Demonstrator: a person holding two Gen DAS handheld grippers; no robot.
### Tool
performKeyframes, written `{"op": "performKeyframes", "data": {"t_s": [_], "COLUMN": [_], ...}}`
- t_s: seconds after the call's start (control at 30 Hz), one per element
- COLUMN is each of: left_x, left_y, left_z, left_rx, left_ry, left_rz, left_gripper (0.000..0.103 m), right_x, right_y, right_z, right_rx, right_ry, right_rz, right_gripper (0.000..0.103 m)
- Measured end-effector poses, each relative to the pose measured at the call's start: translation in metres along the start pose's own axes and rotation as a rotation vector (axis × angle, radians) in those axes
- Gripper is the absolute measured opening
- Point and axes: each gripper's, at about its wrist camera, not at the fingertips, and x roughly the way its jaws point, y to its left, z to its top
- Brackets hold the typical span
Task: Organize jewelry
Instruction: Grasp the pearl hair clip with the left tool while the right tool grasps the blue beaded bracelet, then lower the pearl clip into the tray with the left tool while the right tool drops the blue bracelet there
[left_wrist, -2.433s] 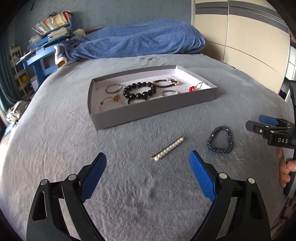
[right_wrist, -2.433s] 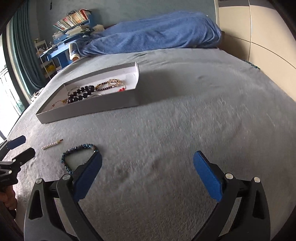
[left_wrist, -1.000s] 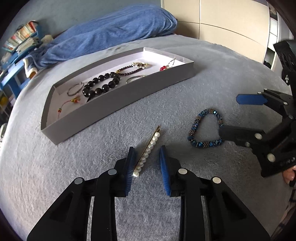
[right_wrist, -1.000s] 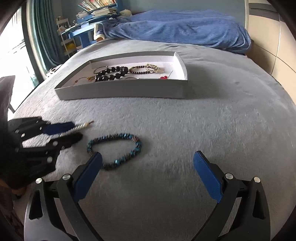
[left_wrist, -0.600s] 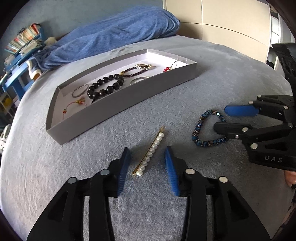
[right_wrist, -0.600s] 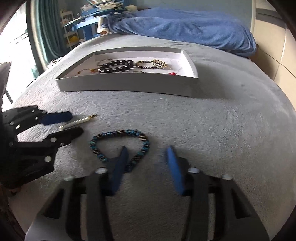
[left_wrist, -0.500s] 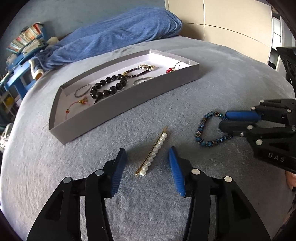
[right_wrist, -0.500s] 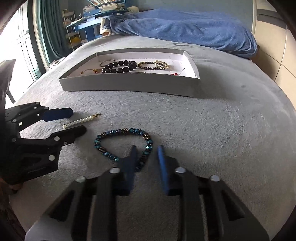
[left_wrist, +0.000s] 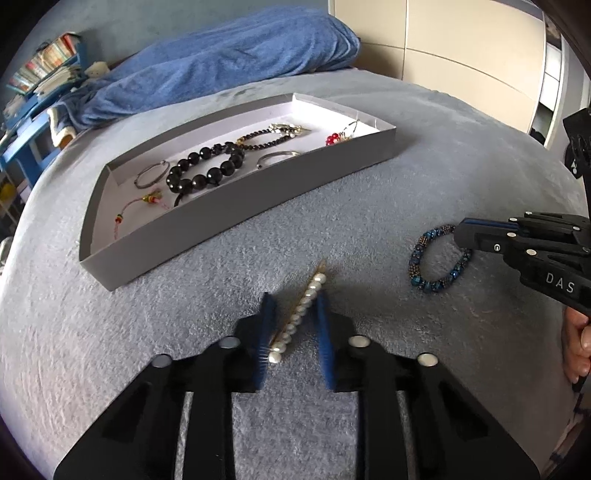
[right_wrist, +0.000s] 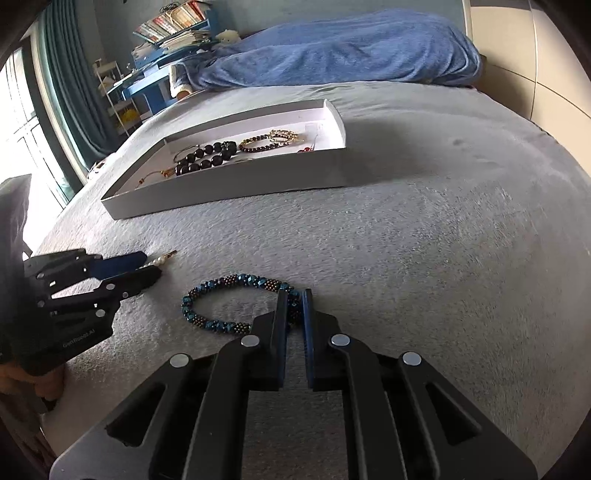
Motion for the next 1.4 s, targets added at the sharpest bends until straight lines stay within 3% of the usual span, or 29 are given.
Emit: {"op": "performKeyframes", "data": {"t_s": [0.1,0.5,0.83,1.17,1.4], "left_x": [-0.004,-0.027,-0.044,-0.056,-0.061], "left_y": [0.007,0.015,0.017,0.027,0.045], "left_z": [-0.002,-0.01,-0.011,0.009,0.031], "left_rx": [-0.048,-0.106,-0.095,-0.111,-0.129], "left_ry": [-0.008,-0.044,-0.074,-0.121,-0.141], "left_rz": [-0.025,-0.04,-0.036,-0.02,0.031], "left_gripper": [0.006,0.006,0.006,0.006,0.006], "right_x": [-0.002,-0.017,-0.03,-0.043,-0.047], "right_y": [-0.004,-0.011,-0.014,-0.009,-0.001], "right_z": [0.0,0.003,0.011,0.027,0.042], "right_rx": [0.013,0.057,0.07,0.055,0.032], "right_ry": [-0.011,-0.067,-0.11,-0.148,-0.169], "right_rz": [0.006,0.02,0.046,0.06,0.07], "right_gripper": [0.007,0.007,0.007,0.007,0.007]}}
